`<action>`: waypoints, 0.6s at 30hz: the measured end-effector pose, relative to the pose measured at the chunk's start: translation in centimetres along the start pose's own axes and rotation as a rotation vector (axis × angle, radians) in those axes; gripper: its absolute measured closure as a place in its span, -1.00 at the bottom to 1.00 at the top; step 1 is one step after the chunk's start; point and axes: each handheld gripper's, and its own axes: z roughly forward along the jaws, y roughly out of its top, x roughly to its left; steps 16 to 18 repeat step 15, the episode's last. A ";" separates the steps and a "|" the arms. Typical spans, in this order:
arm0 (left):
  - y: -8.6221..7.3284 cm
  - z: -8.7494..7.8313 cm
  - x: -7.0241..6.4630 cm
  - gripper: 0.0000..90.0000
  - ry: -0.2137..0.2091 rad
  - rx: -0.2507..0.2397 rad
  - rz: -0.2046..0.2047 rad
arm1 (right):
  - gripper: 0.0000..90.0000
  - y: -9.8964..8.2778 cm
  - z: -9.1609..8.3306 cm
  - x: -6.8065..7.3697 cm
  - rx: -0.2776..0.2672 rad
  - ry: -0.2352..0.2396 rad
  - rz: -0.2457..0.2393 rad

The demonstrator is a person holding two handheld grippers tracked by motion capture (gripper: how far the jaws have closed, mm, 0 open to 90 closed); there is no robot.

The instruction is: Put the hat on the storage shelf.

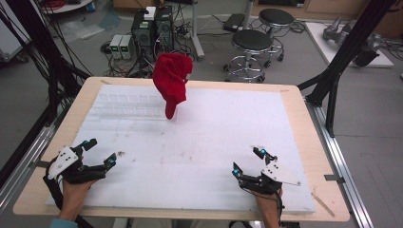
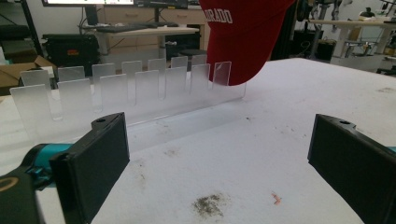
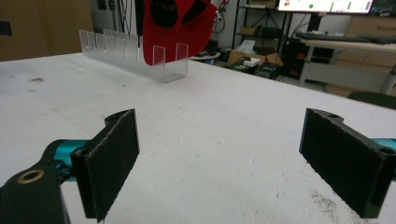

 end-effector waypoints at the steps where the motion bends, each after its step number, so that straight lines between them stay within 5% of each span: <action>1: 0.0 0.0 0.0 -0.87 0.000 0.001 0.001 | -0.76 0.0 0.0 0.0 -0.001 -0.004 -0.003; 6: 0.0 0.0 0.0 -0.87 0.000 -0.002 -0.001 | -0.76 -0.2 -0.2 -0.3 -0.015 -0.017 0.044; 18: -0.1 -0.1 -0.3 -0.87 0.001 -0.006 0.030 | -0.76 -0.4 -0.5 -0.2 -0.055 -0.028 0.041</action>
